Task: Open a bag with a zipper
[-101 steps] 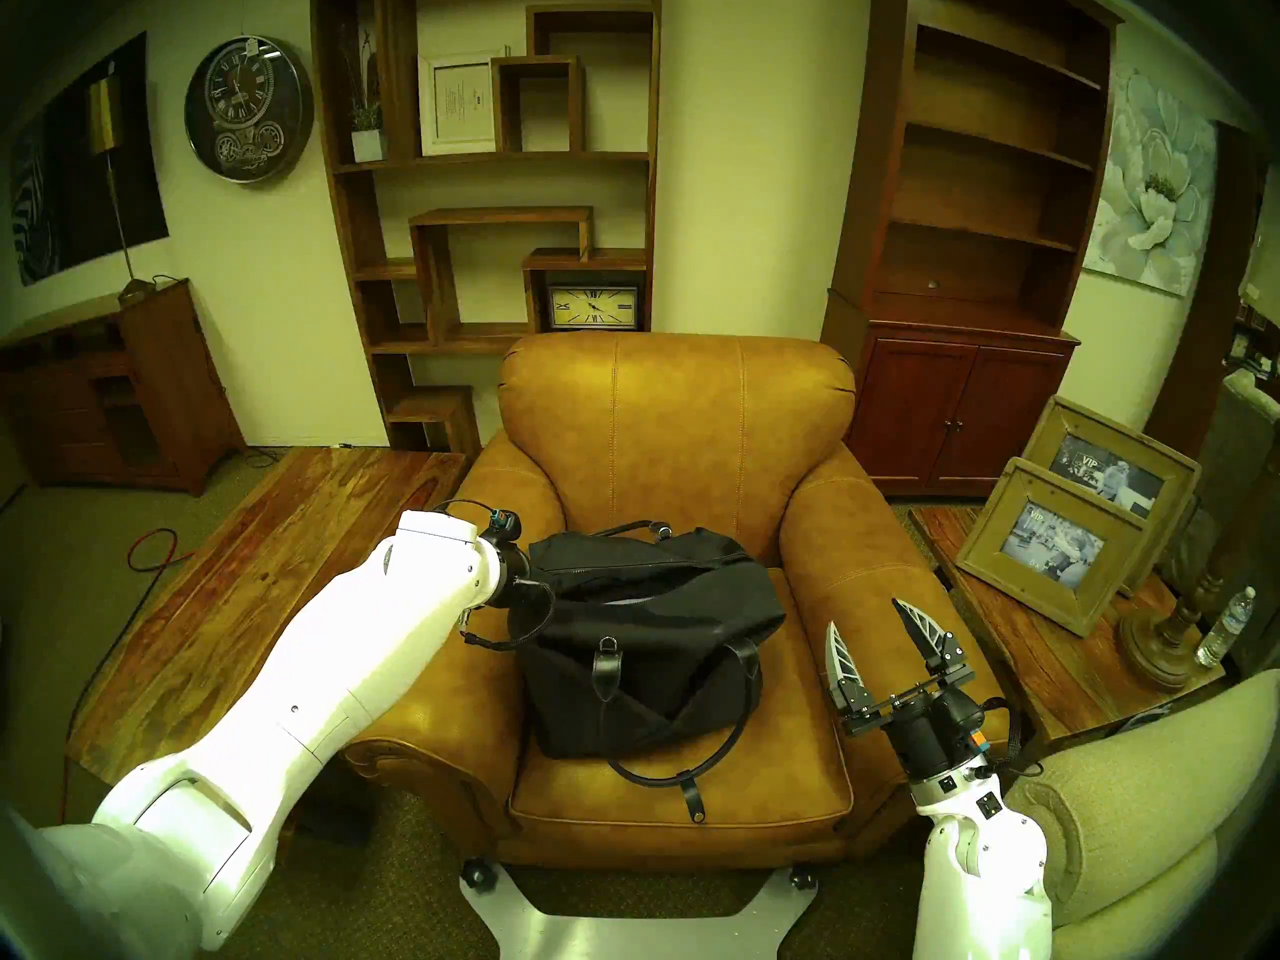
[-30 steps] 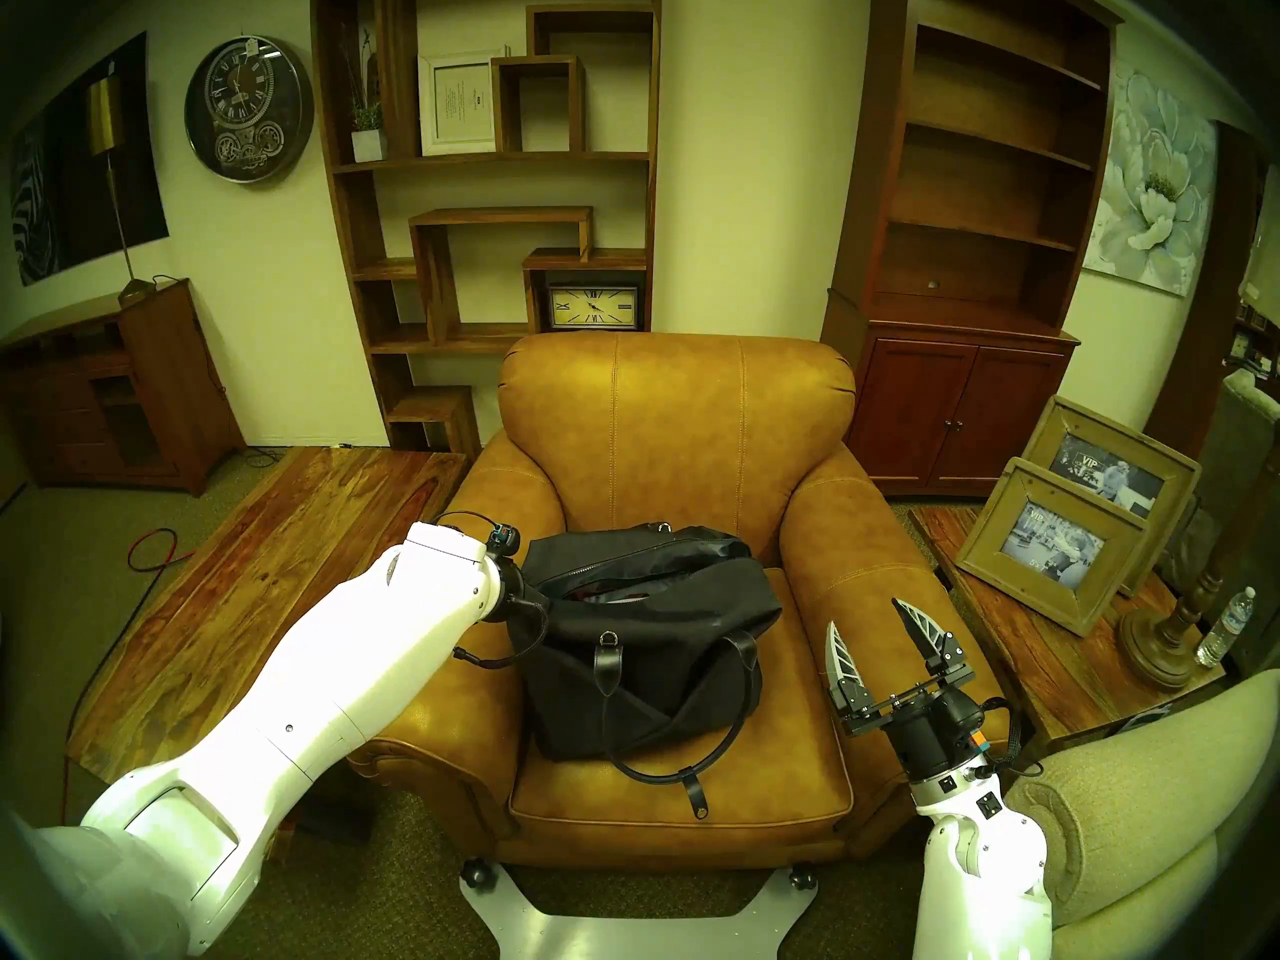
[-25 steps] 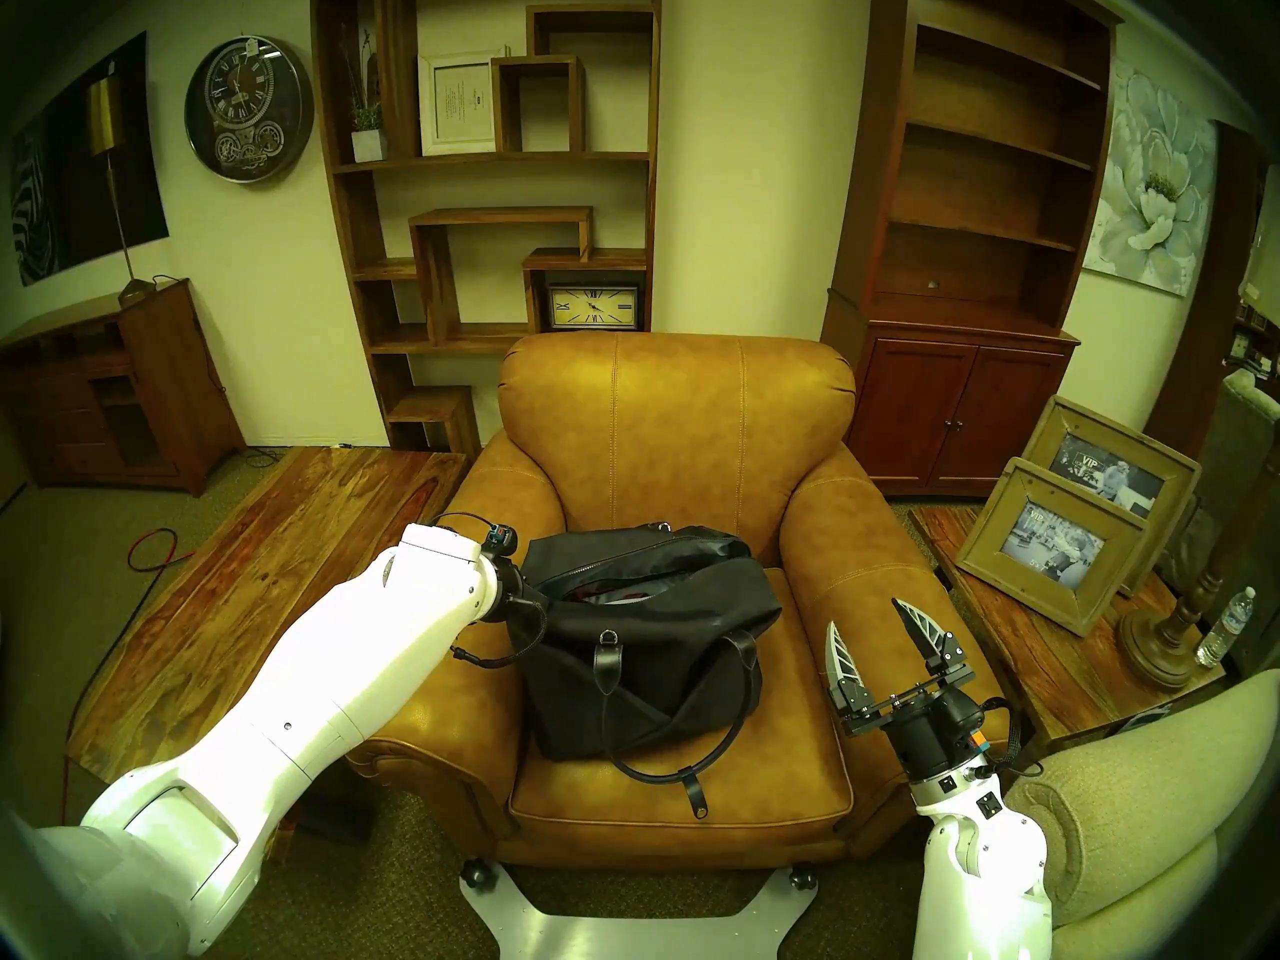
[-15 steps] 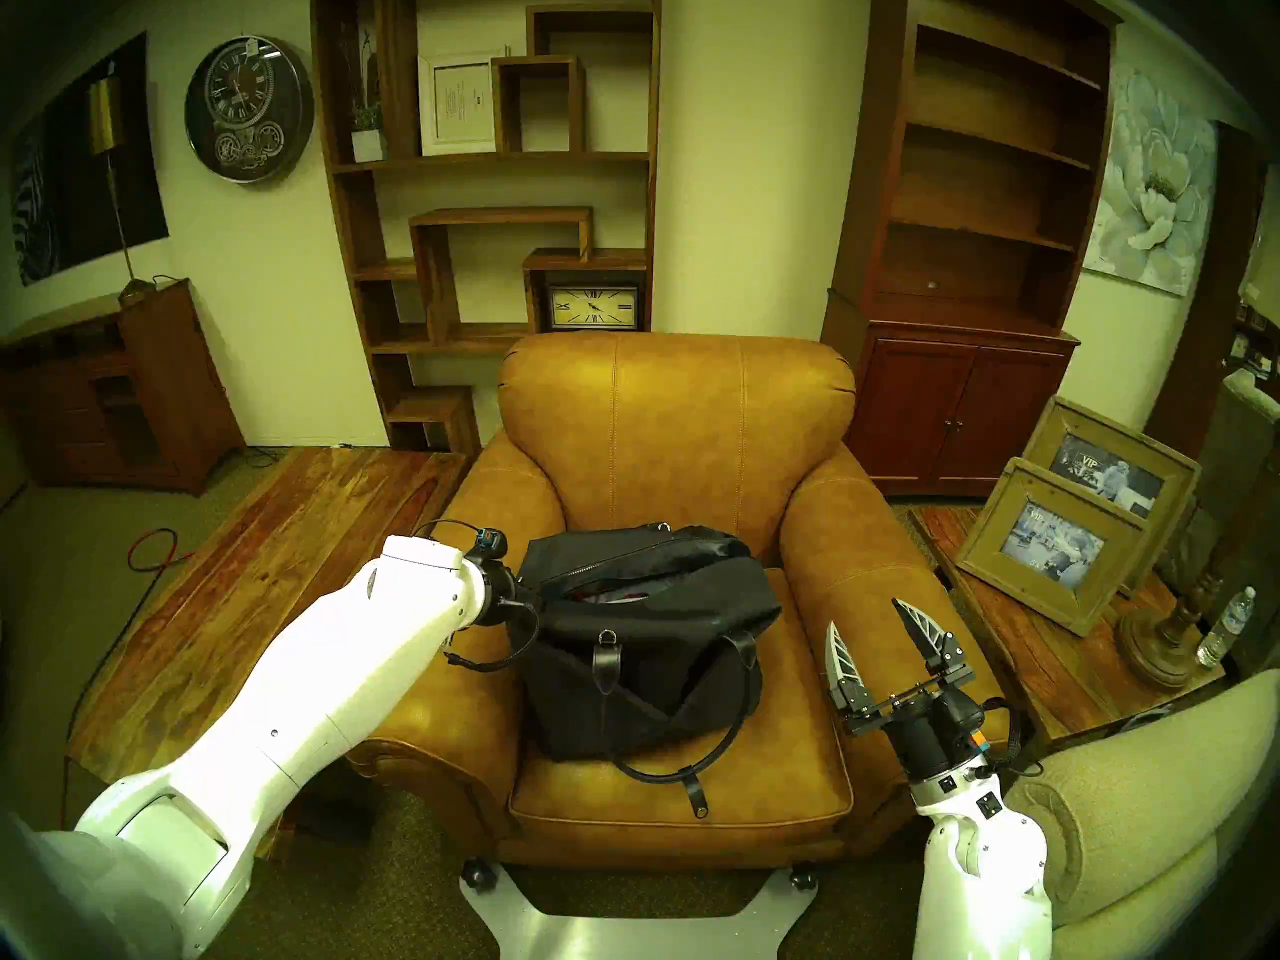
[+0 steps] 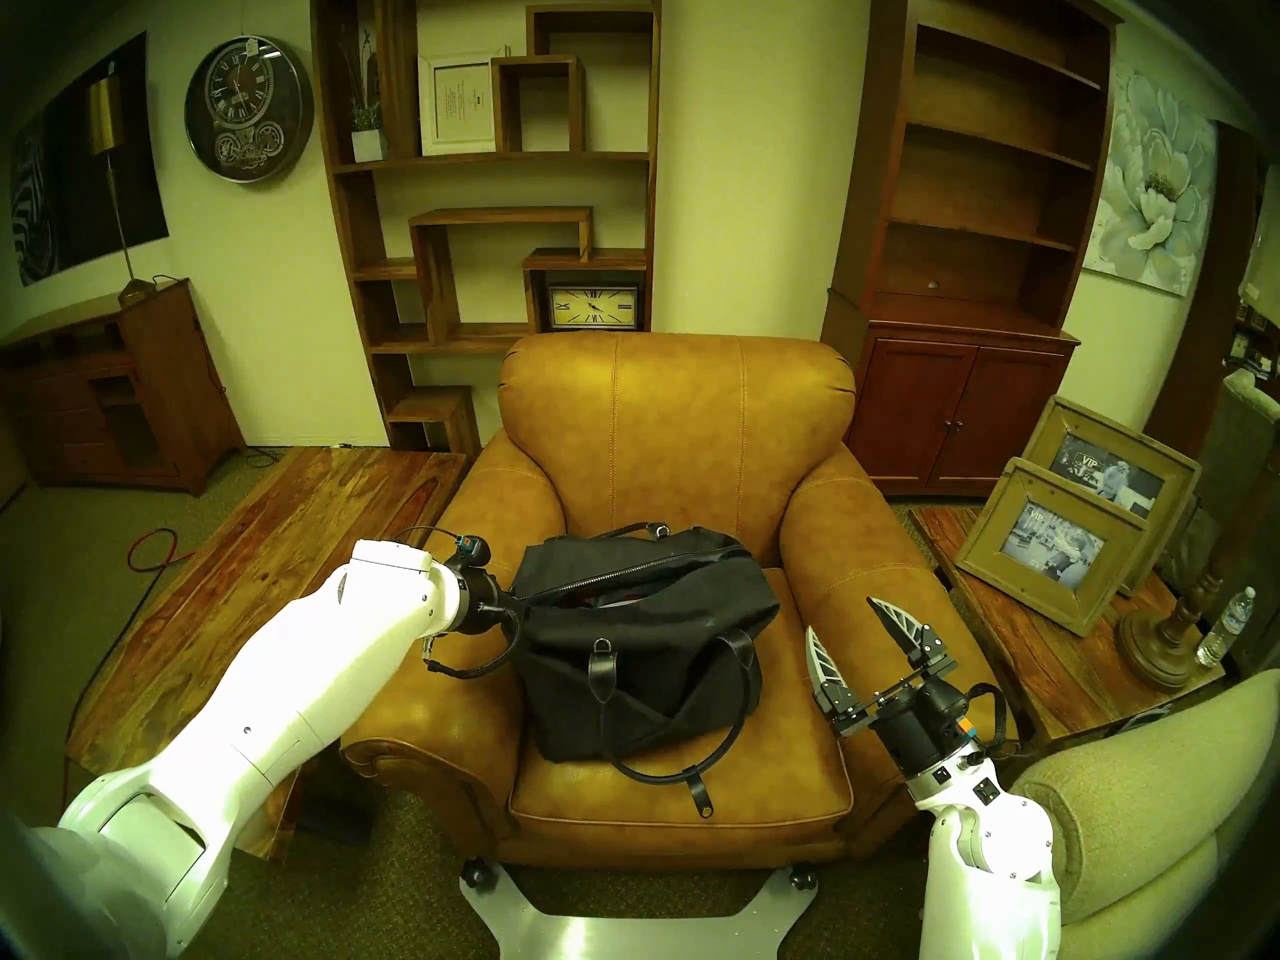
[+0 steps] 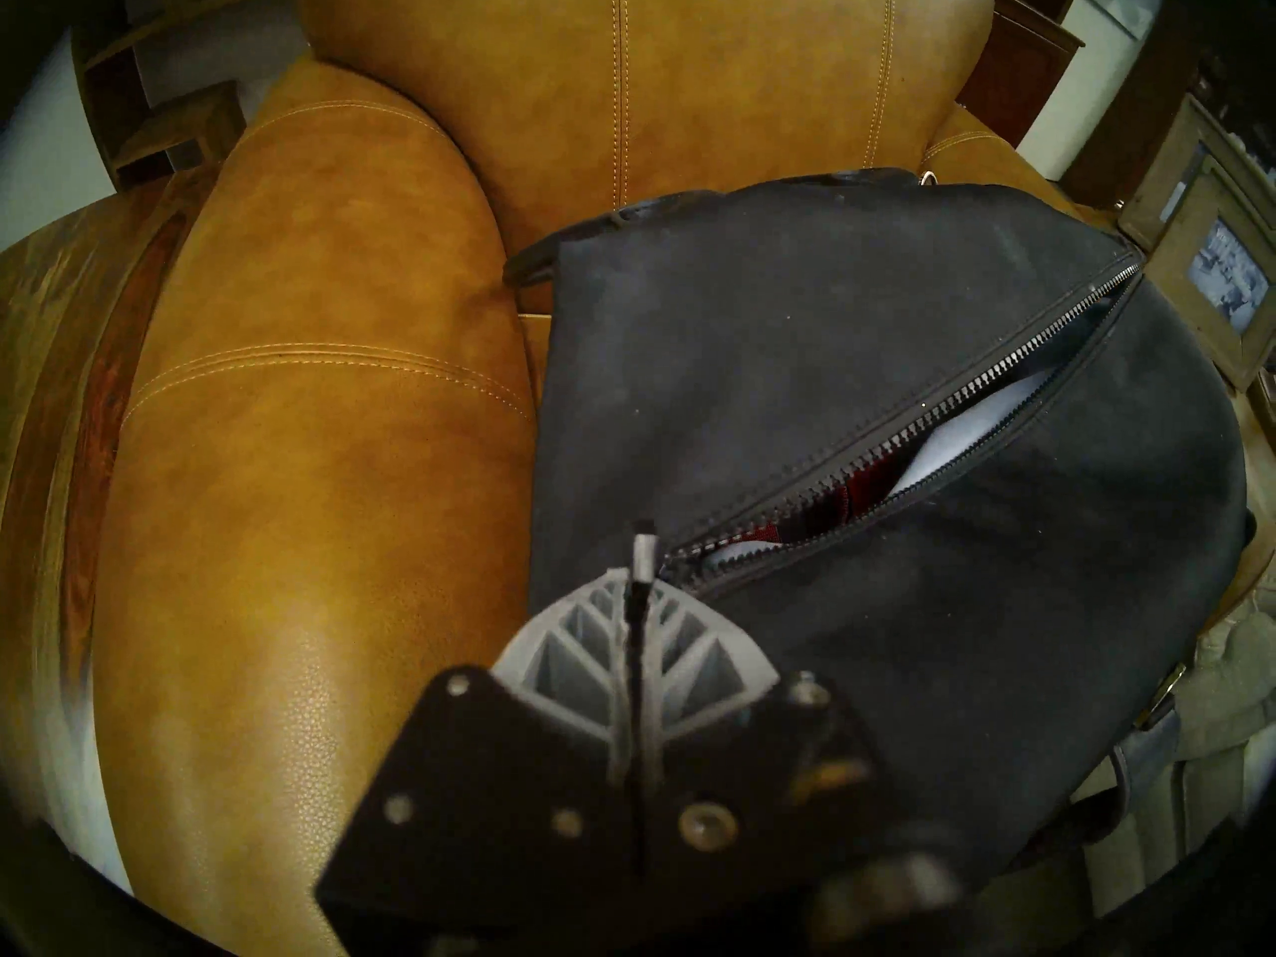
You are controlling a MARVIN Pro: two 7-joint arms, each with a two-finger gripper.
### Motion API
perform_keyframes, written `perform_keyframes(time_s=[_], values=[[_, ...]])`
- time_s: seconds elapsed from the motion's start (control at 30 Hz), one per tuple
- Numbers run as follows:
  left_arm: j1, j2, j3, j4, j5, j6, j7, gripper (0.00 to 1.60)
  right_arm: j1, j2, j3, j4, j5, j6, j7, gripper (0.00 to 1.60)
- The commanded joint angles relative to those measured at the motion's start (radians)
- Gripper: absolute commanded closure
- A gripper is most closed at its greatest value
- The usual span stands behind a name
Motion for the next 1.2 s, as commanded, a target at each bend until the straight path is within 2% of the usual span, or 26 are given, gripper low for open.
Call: perform_keyframes(time_s=[0.0,0.27,0.4,0.47,0.5,0.6,0.63,0.7,0.73,0.8,1.0,1.17], values=[[-0.033,0.026,0.010,0.019,0.014,0.012,-0.024,1.60,0.059,0.035,-0.079,0.038,-0.091,-0.014,0.039,0.00],[-0.028,0.041,0.003,0.006,0.012,0.021,-0.042,1.60,0.159,0.072,-0.150,0.155,-0.233,-0.134,0.051,0.00],[-0.019,0.043,-0.003,0.011,0.009,0.021,-0.048,1.60,0.188,0.073,-0.192,0.170,-0.272,-0.148,0.043,0.00],[-0.016,0.044,-0.006,0.012,0.009,0.021,-0.050,1.60,0.227,0.065,-0.211,0.195,-0.295,-0.151,0.053,0.00],[-0.015,0.045,-0.007,0.013,0.009,0.021,-0.052,1.60,0.212,0.069,-0.226,0.179,-0.312,-0.155,0.033,0.00],[-0.011,0.046,-0.009,0.007,0.009,0.022,-0.058,1.60,0.268,0.065,-0.248,0.235,-0.357,-0.163,0.030,0.00],[-0.008,0.047,-0.009,0.003,0.009,0.023,-0.060,1.60,0.249,0.069,-0.264,0.222,-0.370,-0.156,0.001,0.00],[-0.005,0.048,-0.011,-0.002,0.010,0.024,-0.062,1.60,0.295,0.068,-0.274,0.272,-0.393,-0.154,-0.001,0.00],[-0.004,0.048,-0.012,-0.003,0.010,0.024,-0.062,1.60,0.285,0.070,-0.284,0.265,-0.406,-0.146,-0.019,0.00],[0.000,0.049,-0.016,-0.007,0.011,0.023,-0.063,1.60,0.329,0.067,-0.293,0.325,-0.431,-0.141,-0.031,0.00],[0.002,0.049,-0.025,-0.005,0.011,0.018,-0.064,1.60,0.370,0.064,-0.304,0.401,-0.494,-0.142,-0.094,0.00],[0.005,0.049,-0.030,-0.008,0.011,0.017,-0.064,1.60,0.414,0.060,-0.311,0.464,-0.552,-0.174,-0.139,0.00]])
